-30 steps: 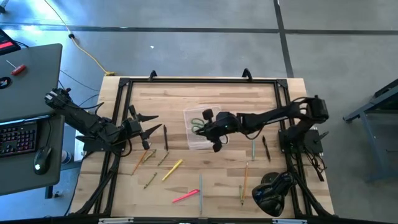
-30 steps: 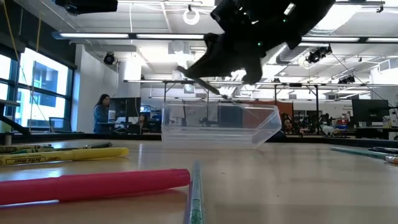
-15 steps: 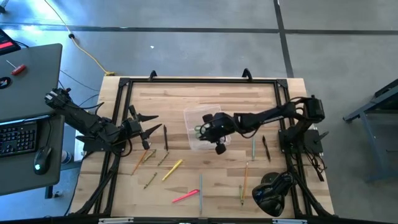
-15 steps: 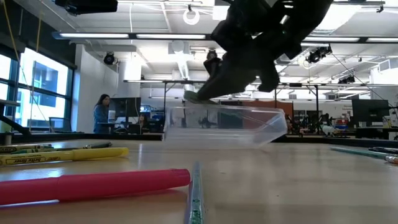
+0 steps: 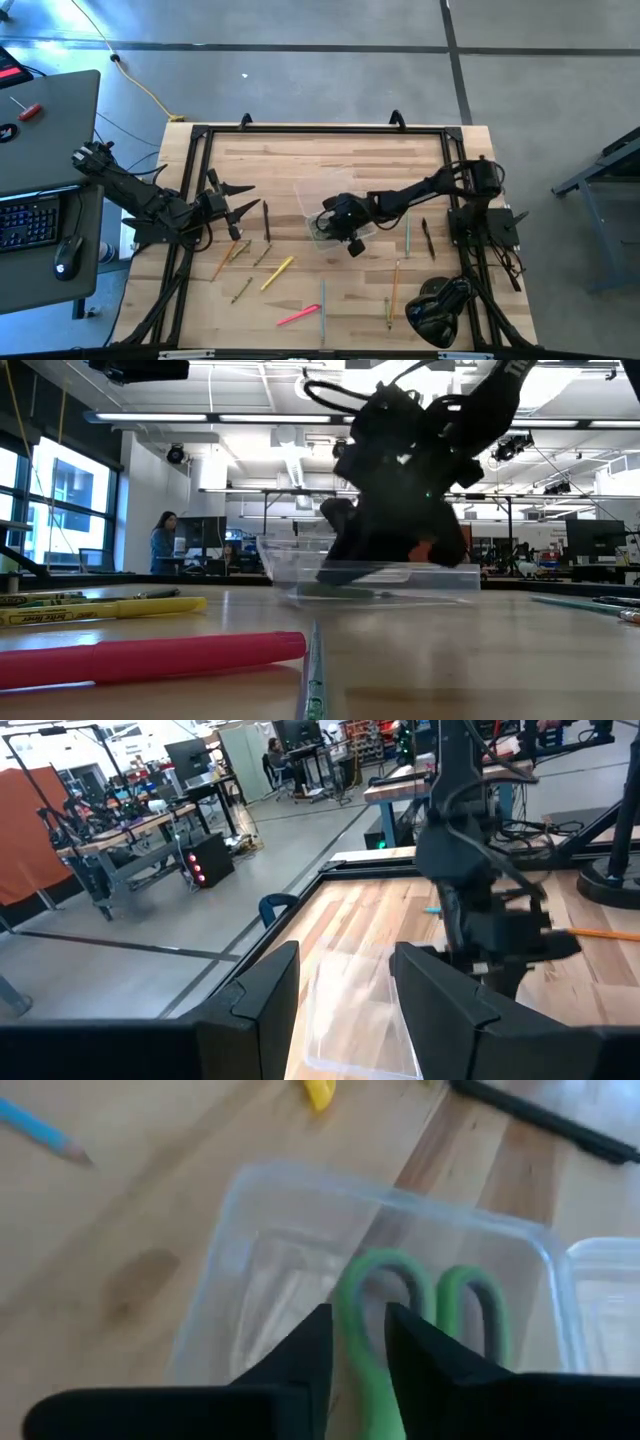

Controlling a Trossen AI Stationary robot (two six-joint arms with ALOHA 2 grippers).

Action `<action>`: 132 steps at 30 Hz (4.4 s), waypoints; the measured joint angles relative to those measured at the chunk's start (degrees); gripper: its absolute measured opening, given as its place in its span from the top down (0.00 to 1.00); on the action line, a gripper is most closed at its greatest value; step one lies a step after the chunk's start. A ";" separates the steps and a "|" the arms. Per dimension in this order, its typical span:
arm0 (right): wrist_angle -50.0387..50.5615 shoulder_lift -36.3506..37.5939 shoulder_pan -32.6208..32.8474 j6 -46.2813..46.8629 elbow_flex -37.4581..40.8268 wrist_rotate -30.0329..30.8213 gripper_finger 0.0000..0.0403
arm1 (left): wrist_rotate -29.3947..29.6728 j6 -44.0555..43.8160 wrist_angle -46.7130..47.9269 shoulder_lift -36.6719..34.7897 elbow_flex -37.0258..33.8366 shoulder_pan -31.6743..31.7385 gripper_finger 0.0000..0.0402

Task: Pick & place school supplies into a supply box
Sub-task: Put the orange pencil into the supply box

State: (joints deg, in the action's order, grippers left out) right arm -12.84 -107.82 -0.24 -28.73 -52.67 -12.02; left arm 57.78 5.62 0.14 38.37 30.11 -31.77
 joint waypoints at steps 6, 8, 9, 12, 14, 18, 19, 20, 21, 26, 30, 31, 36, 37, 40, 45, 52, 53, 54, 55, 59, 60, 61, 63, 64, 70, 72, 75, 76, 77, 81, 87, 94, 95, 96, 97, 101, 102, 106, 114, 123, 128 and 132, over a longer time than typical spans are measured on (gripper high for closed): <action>-3.40 0.33 0.10 -1.18 -0.34 5.98 0.77 | -0.02 0.01 0.03 0.02 0.00 -0.01 0.51; -3.24 1.77 0.10 -1.96 -1.13 8.14 0.77 | -0.02 -0.01 0.06 0.00 0.00 0.00 0.51; -3.11 2.65 0.10 -2.15 -1.50 8.55 0.77 | -0.02 0.01 0.20 0.00 0.00 -0.02 0.51; -1.46 5.21 0.08 -1.84 -2.11 7.68 0.78 | -0.02 -0.01 0.24 0.00 0.00 0.00 0.51; 0.20 7.11 0.09 -0.97 -2.11 7.00 0.79 | -0.02 -0.38 0.30 0.02 0.00 0.00 0.51; 4.01 11.36 0.10 0.24 -2.13 7.05 0.79 | -0.09 -4.56 1.72 0.04 0.00 -0.02 0.51; 5.23 12.28 0.20 0.22 -2.13 7.11 0.79 | -0.15 -6.18 2.76 0.05 0.00 -0.02 0.51; 6.49 13.14 0.29 0.25 -2.13 7.12 0.79 | -0.17 -7.93 3.82 0.19 0.00 -0.02 0.51; 7.88 14.13 0.33 0.35 -2.13 7.12 0.79 | -0.16 -10.16 4.97 0.50 0.00 0.00 0.51; 14.32 18.77 0.82 3.48 -2.13 7.00 0.79 | -2.30 -22.10 12.81 2.27 0.02 0.00 0.51; 19.87 21.53 0.80 6.96 -2.11 4.91 0.79 | -7.67 -31.66 18.58 5.51 0.02 -0.02 0.51; 21.09 22.02 0.78 7.99 -2.11 4.44 0.79 | -8.84 -33.84 19.40 6.44 0.02 -0.02 0.51; 25.26 22.17 0.80 12.69 -1.97 3.32 0.79 | -11.17 -44.08 21.11 12.44 0.02 -0.02 0.51; 25.31 22.07 0.80 12.85 -1.80 3.29 0.79 | -11.15 -45.73 21.06 13.89 0.02 -0.02 0.51; 25.48 21.98 0.80 12.94 -1.75 3.58 0.79 | -11.15 -51.09 21.01 17.68 0.02 -0.02 0.51; 25.05 21.98 0.80 13.31 -1.74 5.93 0.79 | -12.56 -63.13 21.05 23.95 0.02 -0.01 0.51; 25.03 21.96 0.80 13.29 -1.74 6.07 0.79 | -23.36 -71.03 26.02 26.34 0.02 -0.02 0.51; 25.02 21.96 0.80 13.31 -1.74 6.08 0.79 | -24.67 -72.18 27.51 26.26 0.02 -0.02 0.51; 24.99 21.96 0.80 13.30 -1.74 6.07 0.79 | -25.66 -73.34 29.24 26.04 0.02 -0.02 0.51; 24.98 21.96 0.80 13.31 -1.74 6.07 0.79 | -26.19 -74.35 30.53 25.92 0.00 -0.04 0.51; 24.56 21.96 0.80 13.29 -1.74 6.07 0.79 | -26.03 -76.85 33.52 25.92 0.02 -0.12 0.51; 24.52 21.96 0.80 13.29 -1.74 6.07 0.79 | -26.01 -76.86 33.54 25.92 0.02 -0.12 0.51; 24.58 21.96 0.78 13.29 -1.74 6.07 0.79 | -26.01 -76.88 33.74 25.92 0.02 -0.13 0.51; 24.57 21.96 0.80 13.29 -1.74 6.07 0.79 | -26.46 -76.84 34.80 25.92 0.02 -0.13 0.51; 24.59 21.96 0.80 13.29 -1.74 6.07 0.79 | -27.45 -76.62 35.29 25.92 0.02 -0.13 0.51; 24.57 21.96 0.80 13.29 -1.74 6.07 0.79 | -33.12 -80.82 41.63 25.99 0.02 -0.15 0.51; 24.59 21.96 0.80 13.29 -1.74 6.07 0.79 | -32.99 -81.54 41.88 25.99 0.02 -0.15 0.51; 24.57 21.96 0.80 13.29 -1.74 6.07 0.79 | -31.92 -81.10 42.03 25.99 0.02 -0.15 0.51; 24.57 21.96 0.80 13.29 -1.74 6.07 0.79 | -31.97 -81.07 42.44 25.99 0.02 -0.15 0.51; 24.59 21.96 0.80 13.29 -1.74 6.07 0.79 | -32.27 -81.23 43.13 25.99 0.02 -0.15 0.51; 24.57 21.94 0.80 13.29 -1.74 6.05 0.79 | -33.33 -85.26 47.06 25.99 0.02 -0.17 0.51; 24.59 21.94 0.80 13.29 -1.74 6.05 0.79 | -28.33 -89.75 46.39 25.99 -1.19 -2.30 0.51; 24.59 21.94 0.78 13.32 -1.74 5.32 0.79 | -24.96 -96.67 41.56 26.95 -5.03 -6.42 0.51; 24.57 21.94 0.80 13.31 -1.74 5.25 0.79 | -23.80 -97.51 41.51 27.37 -5.32 -6.85 0.51; 24.52 21.94 0.80 13.31 -1.74 5.26 0.79 | -22.74 -98.33 41.54 27.64 -5.69 -7.08 0.51; 24.50 21.94 0.80 13.31 -1.74 5.24 0.79 | -21.92 -98.88 41.49 27.91 -6.09 -7.38 0.51; 24.46 21.94 0.80 13.31 -1.74 5.22 0.79 | -21.61 -99.16 37.98 30.19 -7.88 -7.65 0.51; 24.47 21.94 0.79 13.31 -1.74 5.22 0.79 | -22.35 -99.20 37.19 30.97 -8.30 -7.65 0.51; 24.42 21.94 0.79 13.31 -1.74 5.22 0.79 | -22.79 -100.73 36.08 34.13 -8.91 -7.72 0.51; 24.39 21.94 0.78 13.31 -1.74 5.16 0.79 | -22.32 -106.21 35.96 39.30 -8.72 -7.83 0.51; 24.39 21.94 0.78 12.67 -1.74 5.00 0.79 | -19.36 -110.92 35.79 40.24 -9.31 -12.16 0.51; 24.01 21.92 0.78 12.00 -1.74 5.00 0.79 | -19.00 -110.81 35.67 40.82 -9.29 -12.59 0.51; 23.38 21.92 0.78 12.23 -1.74 5.00 0.79 | -18.11 -110.80 35.22 41.60 -9.22 -12.63 0.51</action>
State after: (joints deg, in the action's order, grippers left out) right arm 10.54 -85.91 0.54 -16.50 -54.41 -7.03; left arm 39.67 -105.19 35.36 79.97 20.88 -44.40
